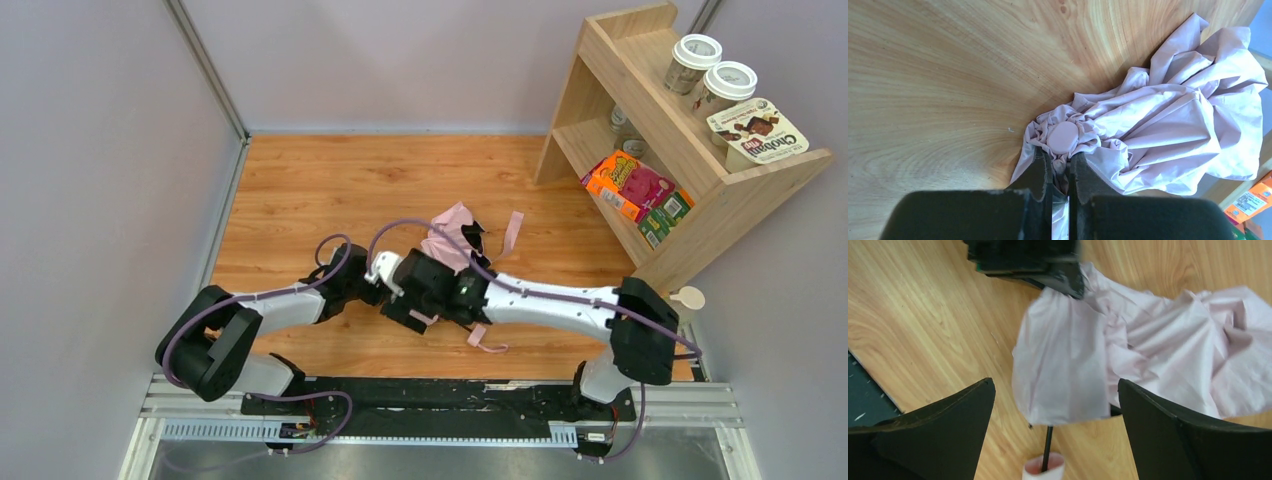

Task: Put away the umbrella

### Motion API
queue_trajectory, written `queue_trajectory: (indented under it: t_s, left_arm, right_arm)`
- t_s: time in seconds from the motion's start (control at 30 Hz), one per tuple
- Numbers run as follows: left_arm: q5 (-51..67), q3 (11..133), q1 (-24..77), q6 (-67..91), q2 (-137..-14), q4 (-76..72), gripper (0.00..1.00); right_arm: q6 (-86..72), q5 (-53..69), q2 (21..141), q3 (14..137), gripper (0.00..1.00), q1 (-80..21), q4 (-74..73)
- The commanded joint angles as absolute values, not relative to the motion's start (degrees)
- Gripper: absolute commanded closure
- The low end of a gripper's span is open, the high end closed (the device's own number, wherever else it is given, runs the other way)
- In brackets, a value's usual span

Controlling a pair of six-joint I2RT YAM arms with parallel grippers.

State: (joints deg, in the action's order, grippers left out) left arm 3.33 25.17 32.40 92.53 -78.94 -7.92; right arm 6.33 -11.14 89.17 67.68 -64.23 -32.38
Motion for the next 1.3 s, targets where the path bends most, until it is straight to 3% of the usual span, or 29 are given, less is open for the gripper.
queue_trajectory:
  t_s: [0.0, 0.23, 0.43, 0.63, 0.7, 0.77, 0.87, 0.97, 1.1, 1.27]
  left_arm:
    - [-0.35, 24.61, 32.61, 91.05, -79.98, 6.14, 1.0]
    - [-0.35, 24.08, 32.61, 91.94, -79.46, 6.6, 1.0]
    - [1.14, 23.38, 32.61, 91.23, -78.84, 4.84, 1.0]
    - [0.35, 22.15, 32.61, 89.47, -76.99, 4.66, 1.0]
    - [0.88, 20.92, 32.61, 90.0, -76.47, 2.3, 1.0]
    - [0.79, 20.83, 32.61, 89.65, -76.03, 2.63, 1.0]
    - [0.62, 21.09, 32.61, 89.12, -75.32, 2.73, 1.0]
    - [0.97, 21.18, 32.61, 88.77, -75.5, 2.46, 1.0]
    - [1.75, 21.27, 32.61, 88.42, -76.29, 1.58, 1.0]
    - [2.46, 21.27, 32.61, 88.59, -76.29, 0.97, 1.0]
  right_arm:
    - [14.14, -31.72, 93.86, 63.55, 0.0, -71.0, -12.41]
    - [16.63, -37.26, 100.55, 63.37, 0.04, -71.63, -7.73]
    - [8.62, -21.81, 92.2, 63.73, 0.03, -67.24, -13.18]
    - [-6.43, -6.54, 88.34, 71.27, 0.04, -54.06, -23.38]
    - [-6.93, -10.6, 86.58, 70.75, 0.03, -52.57, -23.29]
    - [-11.84, -9.07, 87.27, 72.24, 0.1, -45.04, -27.57]
    - [-12.14, 2.67, 88.33, 71.55, 0.31, -34.4, -29.98]
    - [-11.16, 18.24, 86.84, 66.9, 0.32, -27.53, -24.19]
    - [-9.5, 26.43, 88.58, 66.09, 0.27, -23.21, -22.15]
    - [-9.84, 30.32, 94.39, 68.29, 0.42, -21.97, -23.56]
